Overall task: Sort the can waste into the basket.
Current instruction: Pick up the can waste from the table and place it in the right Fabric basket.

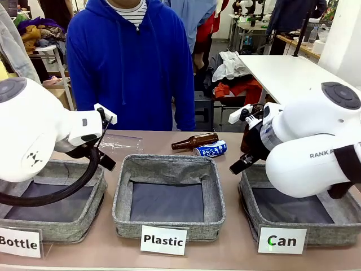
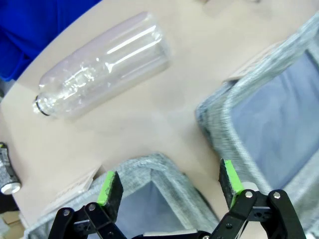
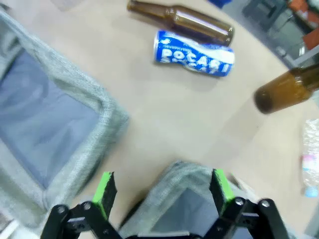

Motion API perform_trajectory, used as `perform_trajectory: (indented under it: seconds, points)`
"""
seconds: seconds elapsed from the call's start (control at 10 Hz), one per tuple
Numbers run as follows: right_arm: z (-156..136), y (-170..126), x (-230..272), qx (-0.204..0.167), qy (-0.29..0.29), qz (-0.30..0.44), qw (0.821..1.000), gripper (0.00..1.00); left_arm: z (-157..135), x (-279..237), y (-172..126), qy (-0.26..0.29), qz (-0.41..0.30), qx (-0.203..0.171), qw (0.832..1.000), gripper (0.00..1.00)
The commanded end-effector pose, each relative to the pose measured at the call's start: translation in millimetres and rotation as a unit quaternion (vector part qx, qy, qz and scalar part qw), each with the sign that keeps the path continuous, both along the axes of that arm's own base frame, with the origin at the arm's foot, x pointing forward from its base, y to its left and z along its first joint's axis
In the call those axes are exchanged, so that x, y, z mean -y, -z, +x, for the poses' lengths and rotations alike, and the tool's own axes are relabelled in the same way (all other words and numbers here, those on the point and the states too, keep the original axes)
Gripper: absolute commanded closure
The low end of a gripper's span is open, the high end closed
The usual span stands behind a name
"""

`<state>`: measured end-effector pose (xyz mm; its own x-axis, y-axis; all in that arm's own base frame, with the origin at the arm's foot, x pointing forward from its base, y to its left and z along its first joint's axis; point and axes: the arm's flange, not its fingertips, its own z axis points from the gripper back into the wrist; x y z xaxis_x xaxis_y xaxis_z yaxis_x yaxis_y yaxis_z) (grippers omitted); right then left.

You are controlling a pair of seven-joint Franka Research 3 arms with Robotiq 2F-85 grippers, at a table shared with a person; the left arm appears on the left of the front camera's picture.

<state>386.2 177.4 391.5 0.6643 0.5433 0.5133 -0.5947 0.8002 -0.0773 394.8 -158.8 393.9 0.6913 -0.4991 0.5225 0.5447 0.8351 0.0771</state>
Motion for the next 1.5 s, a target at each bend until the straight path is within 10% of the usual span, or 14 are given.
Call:
perform_trajectory:
  seconds: [0.0,0.3,0.5,0.8,1.0,1.1,1.4]
  points:
    - [-21,-81,24,-0.078,0.025,0.113,0.99,0.0,-38,-23,-73,-0.086,-0.065,-0.045,0.993,0.0]
    - [-52,-147,109,-0.173,0.037,0.28,0.943,0.0,-102,-59,-145,0.011,-0.226,-0.113,0.968,0.0]
    - [-60,-154,211,-0.124,0.093,0.405,0.901,0.0,-127,-148,-152,-0.045,-0.346,-0.061,0.935,0.0]
    - [-77,-111,344,-0.09,0.193,0.576,0.789,0.0,-159,-289,-100,-0.199,-0.51,-0.027,0.836,0.0]
    - [-95,-79,377,-0.057,0.25,0.611,0.749,0.0,-163,-314,-56,-0.286,-0.618,-0.02,0.732,0.0]
    - [-95,-71,383,-0.06,0.266,0.608,0.746,0.0,-163,-298,-45,-0.304,-0.635,-0.025,0.71,0.0]
    - [-102,-77,402,-0.067,0.276,0.612,0.738,0.0,-151,-395,-101,-0.297,-0.606,-0.04,0.737,0.0]
